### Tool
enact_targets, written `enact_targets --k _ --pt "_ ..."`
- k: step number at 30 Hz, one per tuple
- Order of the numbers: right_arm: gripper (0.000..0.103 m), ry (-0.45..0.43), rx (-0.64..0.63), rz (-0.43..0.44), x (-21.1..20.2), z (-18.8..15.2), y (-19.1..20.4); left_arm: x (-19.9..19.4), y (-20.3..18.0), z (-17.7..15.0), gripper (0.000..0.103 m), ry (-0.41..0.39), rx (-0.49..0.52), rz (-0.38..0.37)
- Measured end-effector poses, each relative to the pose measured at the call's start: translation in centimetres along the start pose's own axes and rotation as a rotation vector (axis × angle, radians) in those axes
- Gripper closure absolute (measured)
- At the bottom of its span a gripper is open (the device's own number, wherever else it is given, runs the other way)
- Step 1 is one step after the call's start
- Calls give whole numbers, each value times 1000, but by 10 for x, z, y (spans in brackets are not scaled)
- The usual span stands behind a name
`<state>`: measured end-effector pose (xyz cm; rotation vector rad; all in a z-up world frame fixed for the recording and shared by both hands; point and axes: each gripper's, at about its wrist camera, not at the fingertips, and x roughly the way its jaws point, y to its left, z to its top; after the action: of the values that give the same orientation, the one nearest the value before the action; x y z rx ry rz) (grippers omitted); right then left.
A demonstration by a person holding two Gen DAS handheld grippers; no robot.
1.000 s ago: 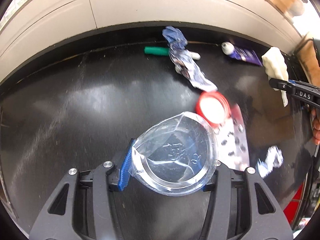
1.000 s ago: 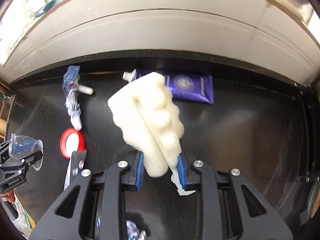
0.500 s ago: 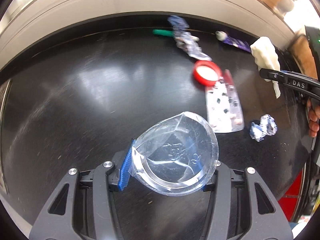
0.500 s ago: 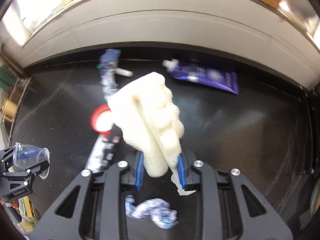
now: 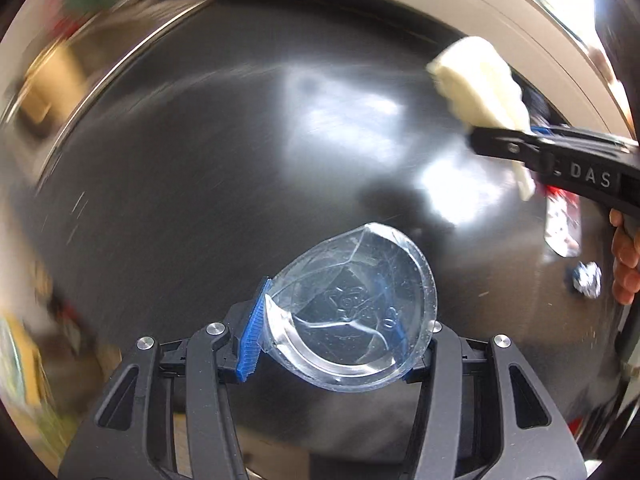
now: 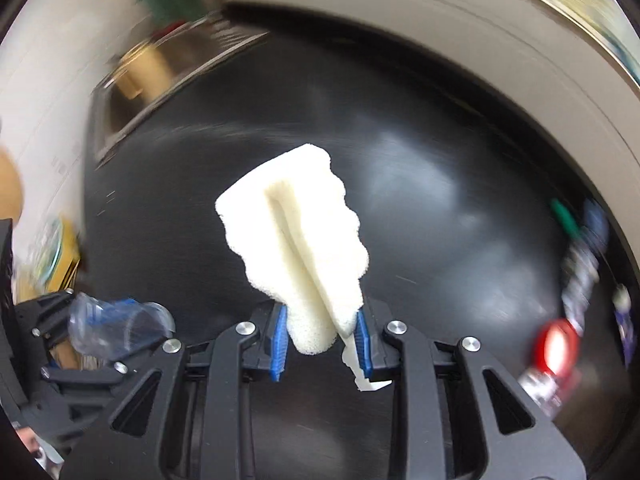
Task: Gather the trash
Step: 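Carry cup and white foam over the bin and open both tools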
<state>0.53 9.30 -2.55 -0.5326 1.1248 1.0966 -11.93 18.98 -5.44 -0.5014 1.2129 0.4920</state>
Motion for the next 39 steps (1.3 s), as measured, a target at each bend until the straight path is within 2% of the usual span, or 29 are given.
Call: enact_targets --k 5,6,8,11,14,17,19,23,29,35,37,38,39 --pt "75 36 -257 124 25 37 137 -23 98 -60 53 -25 -271 58" --pt "75 51 -316 156 30 38 174 -29 126 -83 53 -32 -356 81" --pt "75 82 -413 204 41 33 231 -37 166 -118 53 -39 -485 109" --pt "75 161 -565 265 66 9 312 -40 212 -170 53 -44 -645 136" --pt "75 231 -686 259 96 -19 361 -27 244 -205 53 -59 -766 120" --pt "75 322 -731 219 142 -45 384 1 263 -228 53 -50 -840 91" --pt "75 378 -740 191 174 -54 392 36 271 -241 53 -25 -882 45" --pt "75 463 -699 137 240 -57 389 91 284 -255 53 15 -934 -19" --pt "75 539 -626 91 316 -62 382 156 304 -257 53 12 -974 -71" --pt "75 576 -581 77 373 -70 372 201 319 -256 52 33 -1008 -63" --pt "70 574 -566 79 380 -71 371 203 320 -257 42 30 -1019 -24" --pt "63 565 -560 84 380 -70 370 200 320 -259 41 17 -1035 -5" --pt "52 556 -558 94 378 -69 370 196 319 -259 32 3 -1045 -8"
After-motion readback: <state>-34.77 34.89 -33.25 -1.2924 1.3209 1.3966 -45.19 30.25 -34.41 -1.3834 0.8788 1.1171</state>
